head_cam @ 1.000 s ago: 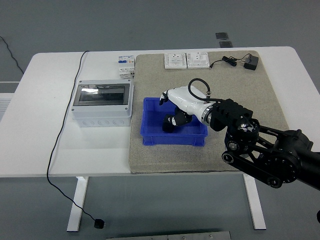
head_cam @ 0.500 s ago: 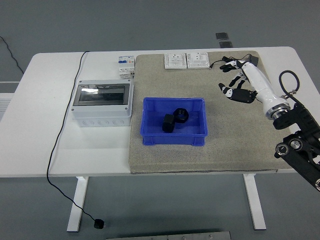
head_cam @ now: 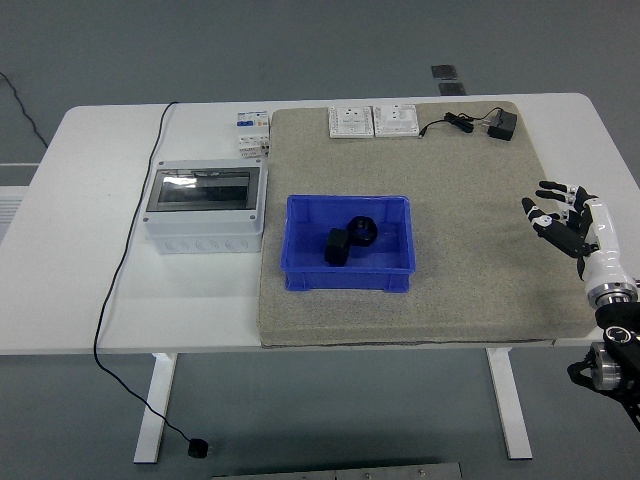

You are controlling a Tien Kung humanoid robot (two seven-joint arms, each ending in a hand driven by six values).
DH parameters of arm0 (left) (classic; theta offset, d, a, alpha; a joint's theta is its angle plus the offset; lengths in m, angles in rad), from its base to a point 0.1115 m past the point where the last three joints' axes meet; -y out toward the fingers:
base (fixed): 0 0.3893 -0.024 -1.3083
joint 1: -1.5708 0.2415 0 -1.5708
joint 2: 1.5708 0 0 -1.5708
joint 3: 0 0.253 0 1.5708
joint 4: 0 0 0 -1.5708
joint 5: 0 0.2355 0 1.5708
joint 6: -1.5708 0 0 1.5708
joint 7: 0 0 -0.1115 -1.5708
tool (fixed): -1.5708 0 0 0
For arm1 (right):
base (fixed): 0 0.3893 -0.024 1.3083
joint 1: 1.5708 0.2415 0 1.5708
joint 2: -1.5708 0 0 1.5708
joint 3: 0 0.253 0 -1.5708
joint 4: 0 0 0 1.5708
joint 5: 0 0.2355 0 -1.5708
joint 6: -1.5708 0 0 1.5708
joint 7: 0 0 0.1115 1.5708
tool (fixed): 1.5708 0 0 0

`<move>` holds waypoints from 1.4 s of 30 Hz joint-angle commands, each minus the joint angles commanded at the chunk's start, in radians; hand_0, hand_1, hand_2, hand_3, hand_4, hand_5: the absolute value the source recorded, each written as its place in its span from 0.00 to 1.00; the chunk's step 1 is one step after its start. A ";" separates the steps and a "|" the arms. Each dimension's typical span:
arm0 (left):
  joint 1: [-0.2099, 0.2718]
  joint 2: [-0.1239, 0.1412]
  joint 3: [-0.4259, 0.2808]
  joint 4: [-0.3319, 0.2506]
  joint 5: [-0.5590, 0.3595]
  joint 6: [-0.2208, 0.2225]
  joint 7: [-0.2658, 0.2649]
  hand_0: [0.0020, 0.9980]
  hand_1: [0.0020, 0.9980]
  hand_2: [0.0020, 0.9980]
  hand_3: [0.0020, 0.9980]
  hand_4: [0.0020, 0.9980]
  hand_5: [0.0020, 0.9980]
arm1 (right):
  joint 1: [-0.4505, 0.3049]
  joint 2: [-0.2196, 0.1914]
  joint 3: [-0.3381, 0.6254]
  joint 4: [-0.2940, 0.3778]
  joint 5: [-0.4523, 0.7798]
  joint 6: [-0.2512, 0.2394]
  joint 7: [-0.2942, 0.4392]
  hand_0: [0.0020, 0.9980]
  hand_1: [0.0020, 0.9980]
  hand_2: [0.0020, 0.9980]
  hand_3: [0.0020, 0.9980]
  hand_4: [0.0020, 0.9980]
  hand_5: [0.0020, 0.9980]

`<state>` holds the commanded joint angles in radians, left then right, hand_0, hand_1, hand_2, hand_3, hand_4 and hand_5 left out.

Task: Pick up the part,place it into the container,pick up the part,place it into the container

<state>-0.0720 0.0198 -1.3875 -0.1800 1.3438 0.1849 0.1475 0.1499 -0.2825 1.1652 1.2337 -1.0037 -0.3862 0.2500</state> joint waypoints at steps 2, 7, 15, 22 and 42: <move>-0.002 0.000 0.001 0.000 0.000 -0.001 0.000 0.70 0.37 0.61 0.55 0.59 0.38 | 0.003 -0.003 -0.007 -0.001 0.055 0.004 0.006 0.35 0.39 0.63 0.62 0.76 0.32; -0.004 0.000 0.006 0.000 0.000 -0.004 0.001 0.70 0.38 0.61 0.55 0.59 0.38 | 0.011 0.001 -0.021 0.003 0.161 0.011 0.018 0.35 0.38 0.63 0.61 0.76 0.37; -0.005 -0.002 0.014 0.000 0.013 -0.006 0.005 0.70 0.40 0.61 0.56 0.59 0.38 | 0.021 0.010 -0.044 -0.008 0.232 0.017 0.038 0.35 0.38 0.62 0.61 0.74 0.35; -0.003 -0.005 0.014 0.000 0.024 -0.007 0.028 0.70 0.48 0.62 0.56 0.59 0.38 | 0.020 0.023 -0.034 -0.005 0.240 0.022 0.052 0.35 0.38 0.62 0.60 0.75 0.36; -0.024 0.005 0.019 0.000 0.014 -0.117 0.099 0.71 0.64 0.74 0.58 0.60 0.40 | 0.014 0.029 0.019 -0.006 0.242 -0.039 0.025 0.35 0.37 0.60 0.60 0.72 0.39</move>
<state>-0.0958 0.0249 -1.3685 -0.1800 1.3579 0.0678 0.2467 0.1639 -0.2531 1.1839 1.2276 -0.7619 -0.4254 0.2751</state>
